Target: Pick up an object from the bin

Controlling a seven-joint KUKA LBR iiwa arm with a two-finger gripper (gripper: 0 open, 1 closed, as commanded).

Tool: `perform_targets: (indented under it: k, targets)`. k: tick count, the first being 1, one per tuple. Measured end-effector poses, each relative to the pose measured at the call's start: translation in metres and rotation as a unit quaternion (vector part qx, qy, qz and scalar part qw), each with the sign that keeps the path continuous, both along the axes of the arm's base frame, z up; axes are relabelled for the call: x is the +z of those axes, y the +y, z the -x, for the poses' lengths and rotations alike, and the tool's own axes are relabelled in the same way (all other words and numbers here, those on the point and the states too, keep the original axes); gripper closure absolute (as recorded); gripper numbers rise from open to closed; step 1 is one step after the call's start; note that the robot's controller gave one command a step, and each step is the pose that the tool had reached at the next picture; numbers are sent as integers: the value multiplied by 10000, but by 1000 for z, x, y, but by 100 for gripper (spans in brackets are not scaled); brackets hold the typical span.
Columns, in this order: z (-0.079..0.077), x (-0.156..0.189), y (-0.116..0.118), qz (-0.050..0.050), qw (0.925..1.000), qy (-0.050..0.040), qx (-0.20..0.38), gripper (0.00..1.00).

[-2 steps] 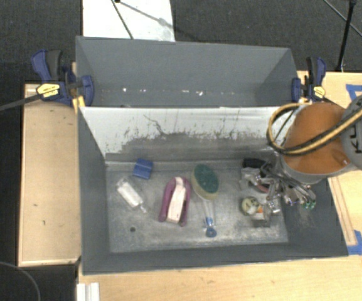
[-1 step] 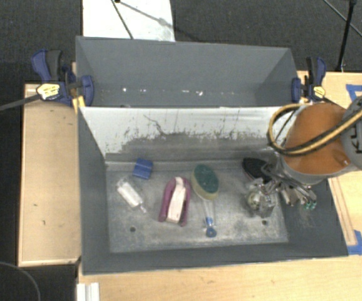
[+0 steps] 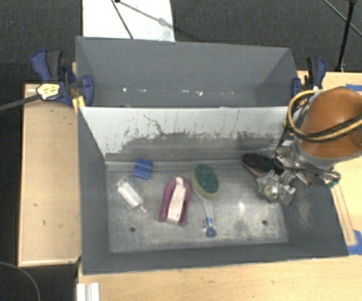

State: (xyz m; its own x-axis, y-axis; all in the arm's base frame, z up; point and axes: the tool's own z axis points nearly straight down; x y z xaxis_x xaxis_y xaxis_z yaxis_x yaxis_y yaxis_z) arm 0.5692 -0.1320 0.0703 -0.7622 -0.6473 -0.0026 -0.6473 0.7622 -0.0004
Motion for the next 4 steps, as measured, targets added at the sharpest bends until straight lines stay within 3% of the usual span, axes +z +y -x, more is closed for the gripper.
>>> perform_targets:
  k: [1, 2, 3, 4]
  targets:
    - [-5, 102, 0, 15, 9999, -39, 157, 100]
    - [12, 126, 26, 3, 9995, 0, 325, 100]
    - [18, 172, 34, 10, 9996, -29, 267, 100]
    - [19, 169, 34, 1, 9997, -2, 242, 0]
